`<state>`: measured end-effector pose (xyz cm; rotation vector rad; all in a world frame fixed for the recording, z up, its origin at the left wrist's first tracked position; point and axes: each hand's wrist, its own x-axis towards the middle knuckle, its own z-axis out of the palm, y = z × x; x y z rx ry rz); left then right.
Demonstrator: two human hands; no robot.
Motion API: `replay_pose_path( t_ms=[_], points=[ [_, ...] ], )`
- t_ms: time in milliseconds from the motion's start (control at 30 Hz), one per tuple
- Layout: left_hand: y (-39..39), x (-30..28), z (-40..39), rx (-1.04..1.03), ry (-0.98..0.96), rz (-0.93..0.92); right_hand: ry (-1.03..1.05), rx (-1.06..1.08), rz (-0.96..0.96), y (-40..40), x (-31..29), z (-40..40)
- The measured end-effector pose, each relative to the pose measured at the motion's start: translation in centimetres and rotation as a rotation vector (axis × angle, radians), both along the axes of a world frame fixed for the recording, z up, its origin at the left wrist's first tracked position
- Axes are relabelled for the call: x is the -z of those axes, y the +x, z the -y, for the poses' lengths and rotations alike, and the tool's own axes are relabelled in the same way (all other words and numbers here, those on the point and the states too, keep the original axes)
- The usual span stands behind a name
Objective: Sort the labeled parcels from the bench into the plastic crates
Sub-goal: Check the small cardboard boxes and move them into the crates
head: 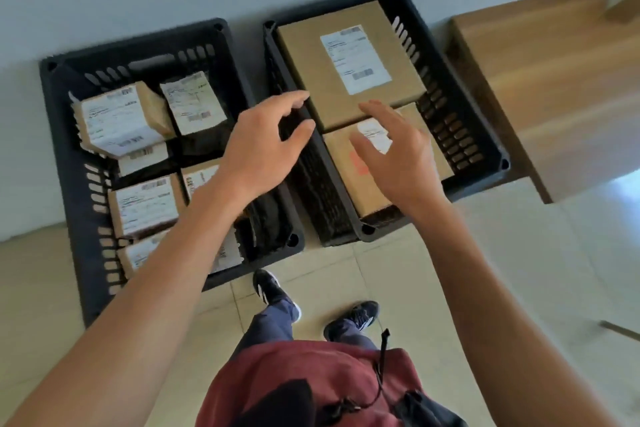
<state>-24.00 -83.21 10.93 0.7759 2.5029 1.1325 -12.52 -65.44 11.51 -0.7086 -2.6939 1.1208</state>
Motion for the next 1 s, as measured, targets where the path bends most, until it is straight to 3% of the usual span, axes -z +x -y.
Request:
replay_pose_path(
  t_ms=[167,500,1000],
  points=[
    [6.6,-1.8,-10.0,0.179,0.025,0.03,0.004,0.143,-0.058,9.6,-2.3,-7.8],
    [18.0,-4.2,-25.3,0.449,0.049,-0.093,0.065,0.401,-0.104,24.8,-3.8,-19.8],
    [21.2,-5.0,-45.4,0.686,0.078,-0.049,0.093,0.646,-0.035,30.4,-5.1,-35.5]
  ],
)
